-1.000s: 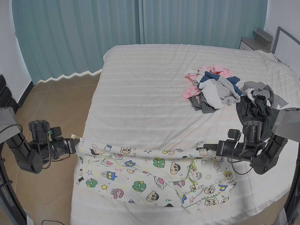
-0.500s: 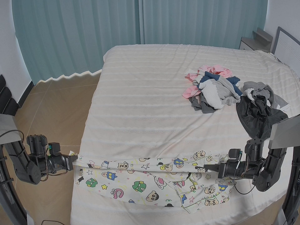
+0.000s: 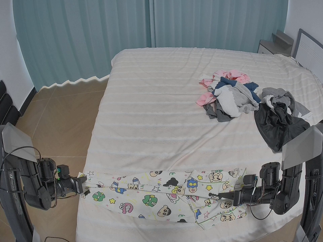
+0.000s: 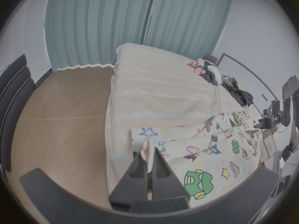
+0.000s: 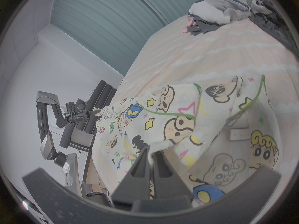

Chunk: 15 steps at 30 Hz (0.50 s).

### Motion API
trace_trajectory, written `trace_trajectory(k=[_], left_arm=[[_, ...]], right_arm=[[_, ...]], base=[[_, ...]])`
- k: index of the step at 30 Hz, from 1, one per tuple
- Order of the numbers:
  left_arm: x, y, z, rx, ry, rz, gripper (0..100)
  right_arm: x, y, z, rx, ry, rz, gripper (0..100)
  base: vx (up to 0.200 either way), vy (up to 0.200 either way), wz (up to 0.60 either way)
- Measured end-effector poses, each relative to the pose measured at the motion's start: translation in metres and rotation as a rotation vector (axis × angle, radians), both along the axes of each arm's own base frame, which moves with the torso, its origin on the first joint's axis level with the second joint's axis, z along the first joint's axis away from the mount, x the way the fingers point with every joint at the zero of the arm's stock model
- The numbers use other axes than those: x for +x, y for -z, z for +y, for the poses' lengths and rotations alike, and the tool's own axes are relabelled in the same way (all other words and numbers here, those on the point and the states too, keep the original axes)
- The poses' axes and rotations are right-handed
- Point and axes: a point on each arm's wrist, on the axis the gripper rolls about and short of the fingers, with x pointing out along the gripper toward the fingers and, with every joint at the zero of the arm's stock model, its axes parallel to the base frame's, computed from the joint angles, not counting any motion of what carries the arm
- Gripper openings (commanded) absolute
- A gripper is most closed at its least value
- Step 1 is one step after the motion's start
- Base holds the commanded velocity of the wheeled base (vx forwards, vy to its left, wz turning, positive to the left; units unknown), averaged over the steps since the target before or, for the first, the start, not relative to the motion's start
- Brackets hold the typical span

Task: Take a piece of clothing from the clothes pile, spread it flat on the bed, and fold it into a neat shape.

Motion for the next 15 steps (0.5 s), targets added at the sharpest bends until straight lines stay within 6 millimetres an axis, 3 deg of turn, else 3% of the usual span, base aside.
trace_trajectory(k=[6,7,15], left_arm=[[-0.0027,0.0087,-0.0008,-0.009,-0.001,0.038,0],[-0.0028,0.0093,-0.0009,-0.01,-0.001,0.04,100],[-0.0026,0.011,-0.0004,-0.037,-0.021,0.05,100]], right_arm=[[-0.0041,0.0037,-0.0008,-0.017,-0.011,0.016,0],[-0.0046,0.0042,-0.0009,-0.025,-0.018,0.011,100],[-0.0072,0.0072,-0.0023,-0.047,-0.036,-0.001,100]], base=[[0.0,0.0,0.0],[0.0,0.0,0.0],[0.0,0.0,0.0]])
